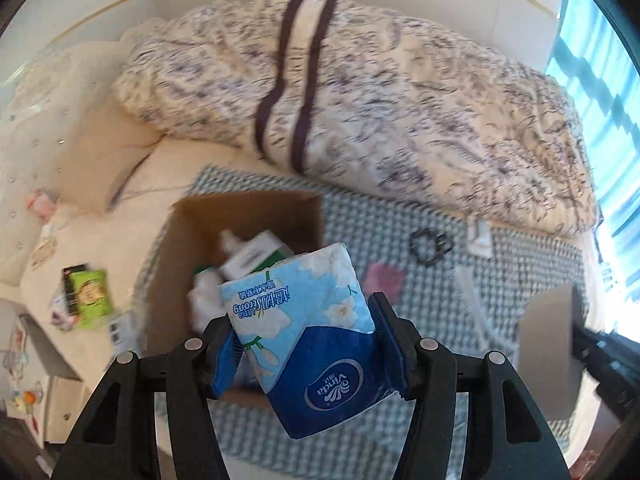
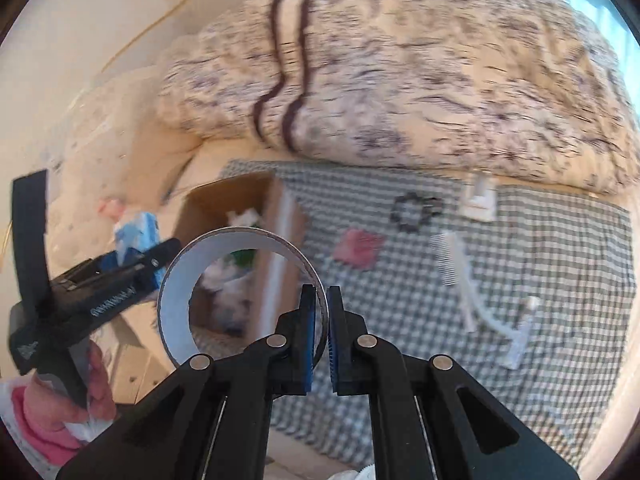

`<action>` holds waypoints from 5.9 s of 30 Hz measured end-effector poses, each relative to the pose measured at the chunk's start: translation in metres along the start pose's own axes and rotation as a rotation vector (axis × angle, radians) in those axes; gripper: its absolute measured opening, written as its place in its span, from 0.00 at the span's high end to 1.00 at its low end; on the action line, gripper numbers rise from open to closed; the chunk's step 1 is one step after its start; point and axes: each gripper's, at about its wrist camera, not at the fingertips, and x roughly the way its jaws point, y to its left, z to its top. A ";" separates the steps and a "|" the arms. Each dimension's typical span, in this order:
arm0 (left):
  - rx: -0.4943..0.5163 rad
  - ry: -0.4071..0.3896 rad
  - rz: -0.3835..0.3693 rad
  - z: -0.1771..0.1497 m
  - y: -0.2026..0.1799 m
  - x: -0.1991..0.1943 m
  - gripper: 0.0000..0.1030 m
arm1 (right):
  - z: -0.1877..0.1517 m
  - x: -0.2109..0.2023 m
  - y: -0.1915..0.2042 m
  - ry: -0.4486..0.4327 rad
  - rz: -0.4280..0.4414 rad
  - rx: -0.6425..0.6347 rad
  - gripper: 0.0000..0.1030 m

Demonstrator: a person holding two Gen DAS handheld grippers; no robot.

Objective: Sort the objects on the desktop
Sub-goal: 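Carry the tissue packet and hair dryer toward the cardboard box with both tools, then release the tissue packet and hair dryer into the box with both tools, then move both open tools back over the items on the gingham cloth, then grasp the pink rose card with left tool while right tool grasps the white tube, then carry the card and tube over the box and release them with both tools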

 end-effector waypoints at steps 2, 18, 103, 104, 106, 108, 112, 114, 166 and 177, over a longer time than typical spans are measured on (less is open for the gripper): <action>-0.007 0.011 0.012 -0.010 0.025 0.002 0.42 | -0.005 0.009 0.021 0.006 0.017 -0.014 0.95; 0.040 0.090 -0.054 -0.032 0.130 0.105 0.40 | 0.013 0.154 0.130 0.054 -0.118 0.059 0.93; 0.067 0.221 0.017 -0.012 -0.144 0.300 0.05 | -0.061 0.159 -0.305 0.200 -0.349 0.393 0.30; 0.077 0.237 0.017 -0.012 -0.146 0.306 0.05 | -0.062 0.162 -0.306 0.209 -0.346 0.397 0.30; 0.081 0.254 0.021 -0.013 -0.145 0.315 0.00 | -0.065 0.168 -0.311 0.226 -0.332 0.426 0.30; 0.060 0.245 0.013 -0.013 -0.141 0.318 0.00 | -0.068 0.171 -0.316 0.229 -0.328 0.450 0.30; 0.053 0.252 -0.007 -0.014 -0.138 0.321 0.00 | -0.068 0.174 -0.313 0.267 -0.387 0.411 0.43; 0.046 0.257 -0.021 -0.014 -0.137 0.320 0.01 | -0.069 0.172 -0.313 0.271 -0.400 0.407 0.57; 0.178 -0.026 -0.083 0.025 0.098 0.063 0.24 | 0.015 0.086 0.100 -0.047 -0.095 0.188 0.75; 0.221 0.092 -0.093 0.009 0.134 0.136 0.15 | 0.020 0.178 0.142 0.061 -0.079 0.225 0.55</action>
